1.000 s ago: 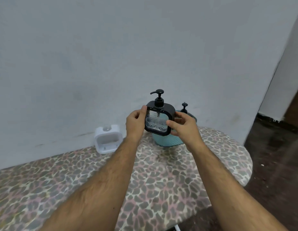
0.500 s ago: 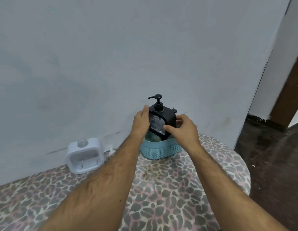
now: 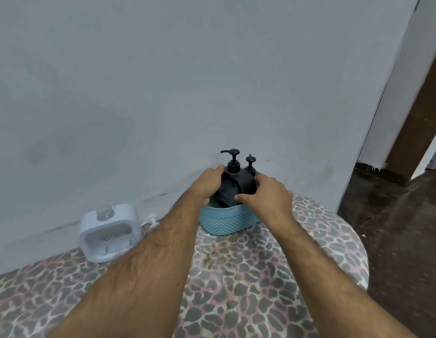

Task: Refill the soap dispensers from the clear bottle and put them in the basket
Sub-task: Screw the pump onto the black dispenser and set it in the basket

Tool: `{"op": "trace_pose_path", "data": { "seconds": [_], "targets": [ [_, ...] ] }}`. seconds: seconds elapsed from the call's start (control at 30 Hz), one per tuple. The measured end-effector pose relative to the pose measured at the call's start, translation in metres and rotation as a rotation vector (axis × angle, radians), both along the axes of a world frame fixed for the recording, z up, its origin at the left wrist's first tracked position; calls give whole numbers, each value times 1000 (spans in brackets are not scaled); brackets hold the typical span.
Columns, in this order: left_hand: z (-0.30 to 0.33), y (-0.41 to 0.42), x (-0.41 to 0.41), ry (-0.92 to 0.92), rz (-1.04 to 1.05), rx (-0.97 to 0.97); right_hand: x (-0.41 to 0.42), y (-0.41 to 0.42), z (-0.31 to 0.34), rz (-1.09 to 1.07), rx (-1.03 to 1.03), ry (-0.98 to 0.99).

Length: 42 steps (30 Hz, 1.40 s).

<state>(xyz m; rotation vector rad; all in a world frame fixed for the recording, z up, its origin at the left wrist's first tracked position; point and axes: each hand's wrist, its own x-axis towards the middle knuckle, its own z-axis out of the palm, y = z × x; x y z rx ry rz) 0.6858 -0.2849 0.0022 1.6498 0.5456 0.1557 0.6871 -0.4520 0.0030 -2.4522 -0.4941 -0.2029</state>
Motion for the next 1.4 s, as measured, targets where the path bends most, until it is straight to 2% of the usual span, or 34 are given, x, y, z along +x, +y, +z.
{"op": "trace_pose_path", "data": {
  "seconds": [0.17,0.4,0.63,0.83,0.9,1.03,1.17,1.4],
  "targets": [
    [-1,-3,2,80,23,83,-1,2,5,-21,-83,9],
    [-3,-6,4,79,14,153,1,6,7,33,-239,-3],
    [-7,-5,5,46,-25,197,4,5,2,11,-101,-14],
    [-8,-6,6,9,8,206,6,8,-5,11,-67,-38],
    [-10,-8,7,-5,64,276,4,8,-5,-1,-79,-36],
    [-10,-12,1,-21,257,606,2,11,-5,-37,-88,-58],
    [-9,-21,-6,-47,336,764,3,13,-7,-54,-117,-74],
    [-6,-21,-14,21,234,978,5,11,-9,-15,-192,-95]
  ]
}}
